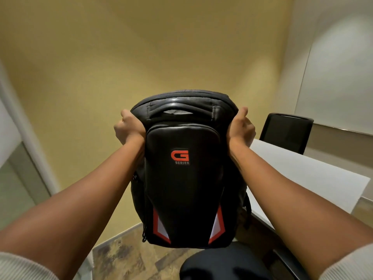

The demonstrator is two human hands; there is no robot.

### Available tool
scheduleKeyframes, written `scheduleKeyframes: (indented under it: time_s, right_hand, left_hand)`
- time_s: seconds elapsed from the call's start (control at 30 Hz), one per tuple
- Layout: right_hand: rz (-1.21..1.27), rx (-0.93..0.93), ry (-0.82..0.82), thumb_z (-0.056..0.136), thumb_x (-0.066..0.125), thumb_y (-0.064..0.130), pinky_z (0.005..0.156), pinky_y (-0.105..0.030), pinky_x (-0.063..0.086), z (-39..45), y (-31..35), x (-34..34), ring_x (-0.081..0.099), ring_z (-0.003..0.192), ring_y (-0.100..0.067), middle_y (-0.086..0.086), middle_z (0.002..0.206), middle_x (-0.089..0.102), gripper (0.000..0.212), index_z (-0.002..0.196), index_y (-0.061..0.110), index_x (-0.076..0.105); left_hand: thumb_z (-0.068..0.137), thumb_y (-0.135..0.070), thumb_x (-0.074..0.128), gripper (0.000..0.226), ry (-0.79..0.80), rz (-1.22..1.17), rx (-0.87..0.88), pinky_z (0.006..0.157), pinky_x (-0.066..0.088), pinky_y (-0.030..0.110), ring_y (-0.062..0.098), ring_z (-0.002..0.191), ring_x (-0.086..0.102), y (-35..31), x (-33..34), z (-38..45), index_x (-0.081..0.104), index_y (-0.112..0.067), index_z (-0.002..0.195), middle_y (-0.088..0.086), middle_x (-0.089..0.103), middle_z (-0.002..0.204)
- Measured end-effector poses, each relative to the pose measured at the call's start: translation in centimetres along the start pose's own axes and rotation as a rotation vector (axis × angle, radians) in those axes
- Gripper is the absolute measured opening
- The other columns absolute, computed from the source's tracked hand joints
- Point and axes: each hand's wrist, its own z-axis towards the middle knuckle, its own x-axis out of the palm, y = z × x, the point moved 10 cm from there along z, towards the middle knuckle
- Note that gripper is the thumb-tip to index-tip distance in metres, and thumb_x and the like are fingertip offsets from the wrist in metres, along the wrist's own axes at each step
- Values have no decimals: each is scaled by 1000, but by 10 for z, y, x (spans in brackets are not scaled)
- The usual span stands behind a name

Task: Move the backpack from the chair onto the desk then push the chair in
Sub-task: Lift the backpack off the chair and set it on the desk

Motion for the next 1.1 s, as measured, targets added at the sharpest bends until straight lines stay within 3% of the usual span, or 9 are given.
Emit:
scheduleKeyframes:
  time_s: [0.13, 0.3, 0.6, 0.73, 0.87, 1.0, 1.1]
  right_hand:
    - [6, 20, -92, 89, 24, 63, 89, -43, 49, 7, -20, 37, 60, 97, -33, -12, 103, 70, 65, 82, 16, 69]
    - [58, 57, -213, 85, 29, 64, 77, -41, 50, 18, -53, 92, 60, 79, -27, -2, 72, 62, 54, 56, 25, 52]
    - [93, 58, -388, 89, 35, 58, 68, -36, 46, 50, -71, 185, 55, 69, -20, 2, 65, 57, 51, 56, 24, 52]
    - [116, 51, -394, 89, 38, 56, 66, -36, 45, 77, -77, 222, 53, 66, -19, 3, 63, 56, 49, 56, 24, 51]
    - [132, 37, -420, 90, 40, 54, 65, -35, 45, 113, -92, 248, 53, 64, -17, 2, 62, 56, 50, 55, 21, 52]
    - [152, 49, -428, 91, 41, 53, 62, -33, 45, 153, -113, 272, 52, 62, -16, 2, 61, 55, 49, 56, 21, 51]
    - [149, 50, -418, 91, 40, 53, 58, -30, 43, 194, -129, 292, 53, 62, -15, 2, 62, 57, 48, 58, 21, 53]
  left_hand:
    - [90, -38, 39, 38, 37, 45, -19, 70, 39, 36, 31, 80, 51, 31, 30, 53, 50, -14, 63, 11, 59, 86]
    - [88, -38, 39, 38, 128, 69, -15, 69, 38, 35, 33, 81, 51, 67, 80, 128, 47, -17, 57, 11, 56, 82]
    - [87, -38, 38, 43, 299, 78, -11, 62, 34, 38, 34, 72, 45, 96, 171, 235, 46, -10, 55, 12, 53, 67]
    - [88, -37, 36, 45, 298, 70, 6, 62, 33, 37, 33, 71, 44, 108, 203, 269, 43, -9, 53, 28, 62, 85]
    - [87, -37, 36, 44, 303, 77, 12, 61, 34, 39, 39, 72, 46, 125, 245, 293, 41, -10, 51, 31, 62, 91]
    - [89, -36, 36, 45, 329, 95, 18, 61, 33, 38, 34, 70, 44, 145, 292, 313, 42, -11, 51, 15, 51, 63]
    - [90, -35, 36, 45, 358, 103, 0, 61, 32, 36, 33, 69, 46, 165, 333, 324, 45, -11, 53, 4, 48, 58]
